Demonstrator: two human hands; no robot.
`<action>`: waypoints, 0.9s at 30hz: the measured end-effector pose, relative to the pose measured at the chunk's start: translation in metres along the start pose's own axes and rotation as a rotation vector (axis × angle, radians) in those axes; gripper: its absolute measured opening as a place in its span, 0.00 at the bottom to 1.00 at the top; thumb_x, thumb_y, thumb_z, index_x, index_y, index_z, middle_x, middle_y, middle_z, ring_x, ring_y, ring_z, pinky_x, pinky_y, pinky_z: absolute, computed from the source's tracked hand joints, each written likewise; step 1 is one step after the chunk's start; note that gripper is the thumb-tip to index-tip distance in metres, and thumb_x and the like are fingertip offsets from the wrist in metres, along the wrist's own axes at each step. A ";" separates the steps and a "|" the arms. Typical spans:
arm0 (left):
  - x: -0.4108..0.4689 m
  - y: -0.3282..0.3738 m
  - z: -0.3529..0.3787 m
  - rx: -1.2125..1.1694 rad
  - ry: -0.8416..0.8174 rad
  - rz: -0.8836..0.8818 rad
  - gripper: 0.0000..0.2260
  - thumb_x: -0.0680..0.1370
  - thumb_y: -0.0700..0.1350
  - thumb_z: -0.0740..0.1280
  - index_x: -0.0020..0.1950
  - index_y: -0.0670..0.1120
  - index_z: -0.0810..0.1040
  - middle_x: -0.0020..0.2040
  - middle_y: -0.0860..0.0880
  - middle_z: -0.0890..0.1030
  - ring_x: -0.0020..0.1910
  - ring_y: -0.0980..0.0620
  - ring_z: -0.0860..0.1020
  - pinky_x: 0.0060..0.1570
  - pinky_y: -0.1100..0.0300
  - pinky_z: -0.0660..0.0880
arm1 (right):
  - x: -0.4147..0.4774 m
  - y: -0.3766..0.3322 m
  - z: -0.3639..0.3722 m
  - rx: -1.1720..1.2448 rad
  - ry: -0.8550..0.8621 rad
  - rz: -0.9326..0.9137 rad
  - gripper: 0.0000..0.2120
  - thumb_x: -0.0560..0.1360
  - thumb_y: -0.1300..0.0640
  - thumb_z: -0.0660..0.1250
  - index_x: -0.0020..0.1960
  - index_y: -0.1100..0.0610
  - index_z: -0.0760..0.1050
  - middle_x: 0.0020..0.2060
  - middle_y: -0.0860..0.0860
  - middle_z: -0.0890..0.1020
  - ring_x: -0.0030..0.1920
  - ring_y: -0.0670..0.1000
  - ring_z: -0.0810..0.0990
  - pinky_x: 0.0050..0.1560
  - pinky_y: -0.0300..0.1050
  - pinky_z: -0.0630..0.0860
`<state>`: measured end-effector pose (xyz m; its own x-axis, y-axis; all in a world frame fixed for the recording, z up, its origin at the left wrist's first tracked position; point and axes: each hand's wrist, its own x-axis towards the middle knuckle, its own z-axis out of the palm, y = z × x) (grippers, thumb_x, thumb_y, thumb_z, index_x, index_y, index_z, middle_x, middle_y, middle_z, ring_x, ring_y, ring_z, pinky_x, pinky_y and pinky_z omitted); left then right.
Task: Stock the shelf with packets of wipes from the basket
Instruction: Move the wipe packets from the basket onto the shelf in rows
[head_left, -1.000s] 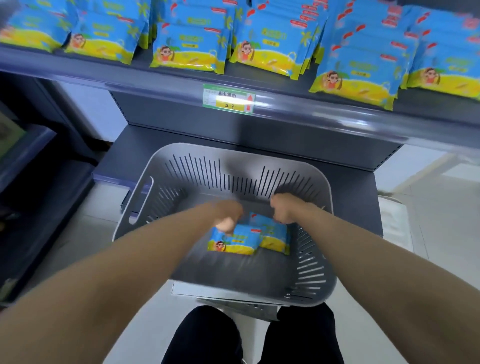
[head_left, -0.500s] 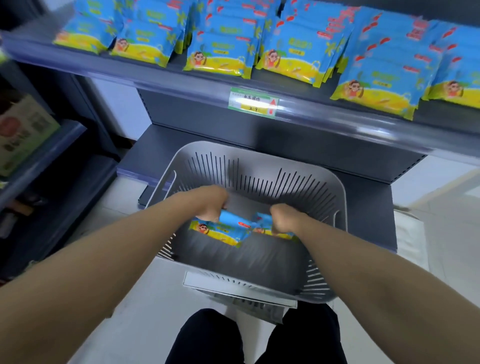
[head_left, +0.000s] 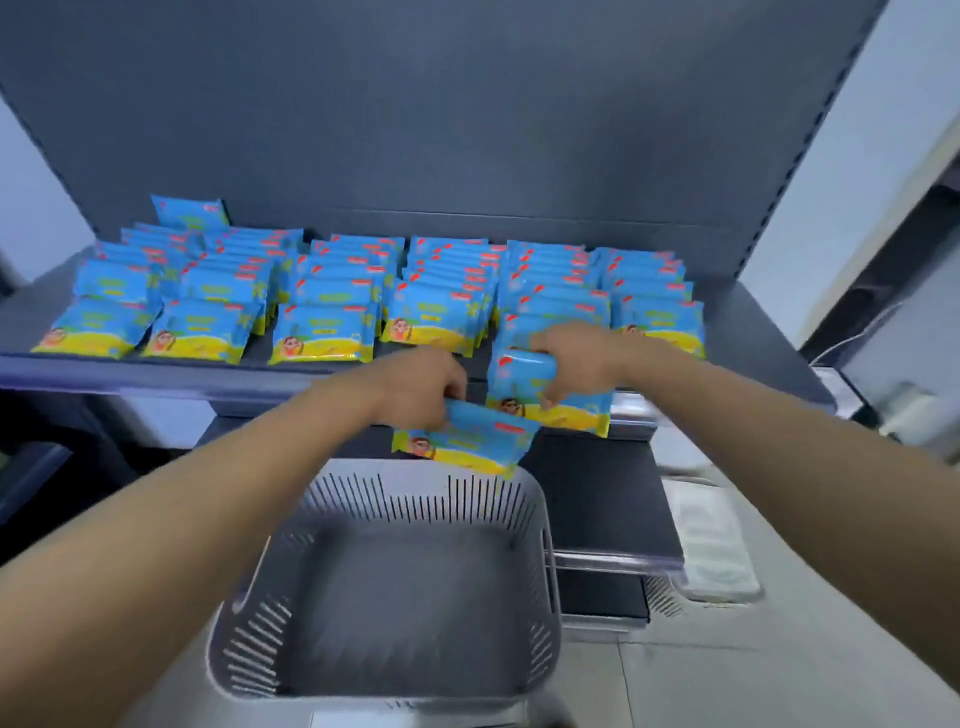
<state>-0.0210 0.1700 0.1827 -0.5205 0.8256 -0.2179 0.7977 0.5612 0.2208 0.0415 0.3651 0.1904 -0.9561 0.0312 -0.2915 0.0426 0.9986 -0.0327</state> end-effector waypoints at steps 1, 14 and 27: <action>0.005 0.009 -0.011 -0.037 0.039 0.012 0.07 0.69 0.40 0.71 0.47 0.44 0.80 0.41 0.51 0.76 0.41 0.51 0.74 0.38 0.61 0.67 | -0.007 0.016 -0.013 0.002 0.043 0.033 0.25 0.68 0.51 0.74 0.60 0.59 0.71 0.56 0.56 0.76 0.57 0.59 0.73 0.49 0.46 0.68; 0.095 0.101 -0.037 -0.179 0.234 0.091 0.05 0.72 0.38 0.69 0.46 0.41 0.79 0.40 0.49 0.77 0.39 0.52 0.73 0.35 0.62 0.65 | -0.014 0.186 -0.006 -0.032 0.149 0.297 0.25 0.68 0.53 0.73 0.62 0.55 0.72 0.59 0.55 0.77 0.59 0.58 0.75 0.55 0.49 0.73; 0.163 0.128 -0.020 -0.217 0.169 -0.010 0.05 0.73 0.40 0.69 0.48 0.42 0.78 0.40 0.50 0.75 0.39 0.51 0.73 0.38 0.61 0.68 | 0.046 0.246 0.014 -0.050 0.198 0.135 0.24 0.68 0.44 0.71 0.58 0.52 0.67 0.58 0.51 0.74 0.59 0.57 0.71 0.53 0.50 0.62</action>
<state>-0.0093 0.3775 0.1946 -0.5859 0.8079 -0.0635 0.7178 0.5537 0.4221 0.0121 0.6114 0.1559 -0.9812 0.1671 -0.0970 0.1636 0.9856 0.0430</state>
